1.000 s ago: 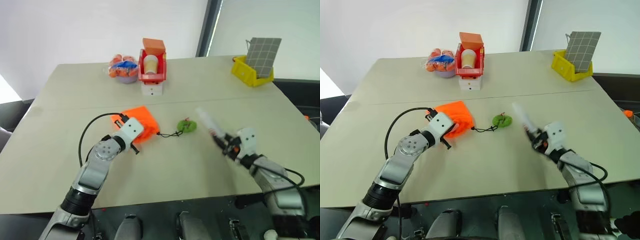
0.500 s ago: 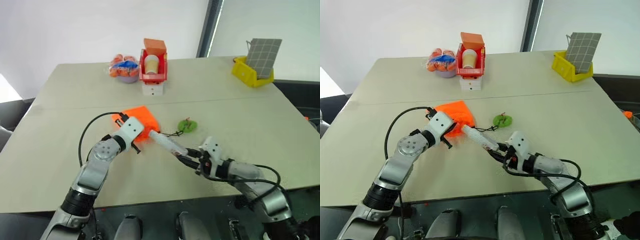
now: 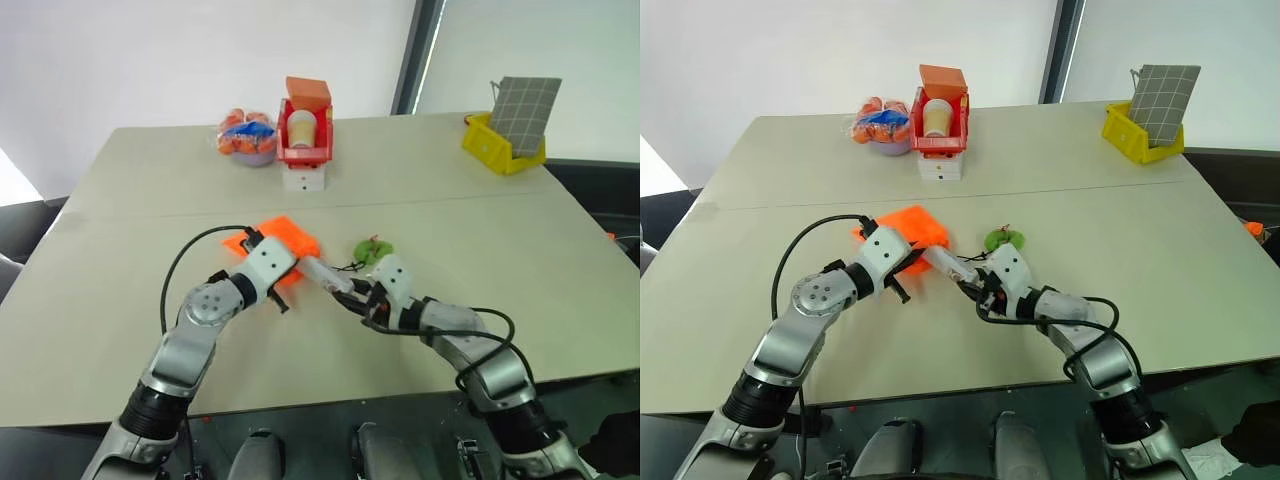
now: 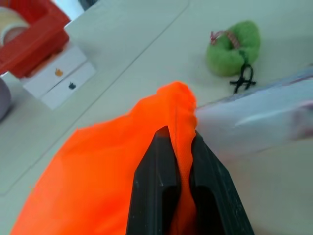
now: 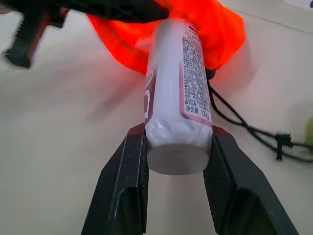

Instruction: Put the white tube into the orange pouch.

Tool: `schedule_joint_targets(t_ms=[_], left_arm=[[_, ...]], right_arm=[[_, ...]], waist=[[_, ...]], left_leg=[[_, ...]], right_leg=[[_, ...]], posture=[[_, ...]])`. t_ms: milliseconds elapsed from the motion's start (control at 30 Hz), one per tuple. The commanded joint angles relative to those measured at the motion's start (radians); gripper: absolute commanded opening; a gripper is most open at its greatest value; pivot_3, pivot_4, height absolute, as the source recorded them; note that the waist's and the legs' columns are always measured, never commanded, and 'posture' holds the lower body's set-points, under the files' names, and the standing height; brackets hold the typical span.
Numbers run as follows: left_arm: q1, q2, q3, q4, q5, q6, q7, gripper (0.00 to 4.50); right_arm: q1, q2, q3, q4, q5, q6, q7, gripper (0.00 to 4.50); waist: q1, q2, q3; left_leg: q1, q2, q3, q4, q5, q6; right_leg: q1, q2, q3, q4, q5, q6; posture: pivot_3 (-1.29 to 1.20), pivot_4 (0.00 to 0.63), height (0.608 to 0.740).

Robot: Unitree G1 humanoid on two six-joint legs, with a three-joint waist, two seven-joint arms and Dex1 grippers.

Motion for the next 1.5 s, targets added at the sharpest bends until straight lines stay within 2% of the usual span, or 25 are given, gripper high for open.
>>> schedule_joint_targets(t_ms=[33,567,600,767,1067,1167,1367,1467,1500], left_arm=[[0.017,0.005,-0.011,-0.061,-0.032,-0.016,-0.035,0.11],[0.057,0.024,-0.032,-0.132,-0.098,0.013,-0.112,0.11],[0.060,0.026,-0.030,-0.133,-0.098,0.013,-0.111,0.11],[0.102,0.067,0.020,-0.145,-0.116,0.013,-0.120,0.11],[0.191,0.206,0.159,-0.107,-0.174,-0.029,-0.180,0.11],[0.202,0.239,0.192,-0.074,-0.191,-0.045,-0.202,0.11],[0.191,0.230,0.174,-0.069,-0.200,-0.053,-0.205,0.11],[0.192,0.204,0.190,-0.093,-0.273,0.006,-0.218,0.97],[0.193,0.201,0.194,-0.097,-0.278,0.008,-0.216,1.45]], right_arm=[[-0.052,0.037,0.009,0.010,-0.025,-0.011,-0.031,0.98],[-0.290,0.167,0.074,0.249,-0.141,-0.034,-0.062,0.98],[-0.285,0.165,0.073,0.244,-0.141,-0.032,-0.056,2.07],[-0.199,0.088,0.055,0.120,-0.114,-0.029,0.012,4.46],[-0.041,-0.118,-0.048,-0.114,0.022,0.024,0.184,4.46],[-0.068,-0.133,-0.072,-0.039,-0.035,-0.013,0.128,4.46],[-0.126,-0.136,-0.039,0.110,-0.138,-0.127,0.091,4.46],[-0.161,-0.119,-0.036,0.189,-0.166,-0.158,0.074,4.50],[-0.169,-0.117,-0.032,0.210,-0.177,-0.171,0.072,4.50]], waist=[[0.000,0.000,0.000],[-0.002,0.000,0.000],[-0.003,0.000,0.000],[-0.001,0.000,0.000],[-0.004,0.000,0.000],[-0.005,0.000,0.000],[-0.001,0.000,0.000],[-0.001,0.000,0.000],[-0.001,0.000,0.000]], left_leg=[[0.000,0.000,0.000,0.000,0.000,0.000],[0.000,0.000,0.000,0.000,0.000,0.000],[0.000,0.000,0.000,0.000,0.000,0.000],[0.000,0.000,0.000,0.000,0.000,0.000],[0.000,0.000,0.000,0.000,0.000,0.000],[0.000,0.000,0.000,0.000,0.000,0.000],[-0.001,0.000,0.000,0.000,0.000,0.000],[-0.001,0.000,0.000,0.000,0.000,0.000],[-0.001,0.000,0.000,-0.001,0.000,0.000]], right_leg=[[0.000,0.000,0.000,0.000,0.000,0.000],[0.000,0.000,0.000,0.001,0.002,-0.003],[0.000,0.000,0.000,0.001,0.002,-0.003],[0.000,0.000,0.000,0.001,0.002,-0.003],[-0.001,0.000,0.000,0.001,-0.001,0.000],[-0.002,0.000,0.000,0.001,0.000,-0.001],[-0.003,0.000,0.000,0.000,0.001,-0.002],[-0.003,0.000,0.000,0.000,0.003,-0.005],[-0.003,0.000,0.000,0.000,0.003,-0.005]], posture=[[0.00,0.150,0.740],[0.00,0.150,0.740],[0.00,0.150,0.740],[0.00,0.150,0.740],[0.00,0.150,0.740],[0.00,0.150,0.740],[0.00,0.150,0.740],[0.00,0.150,0.740],[0.00,0.150,0.740]])
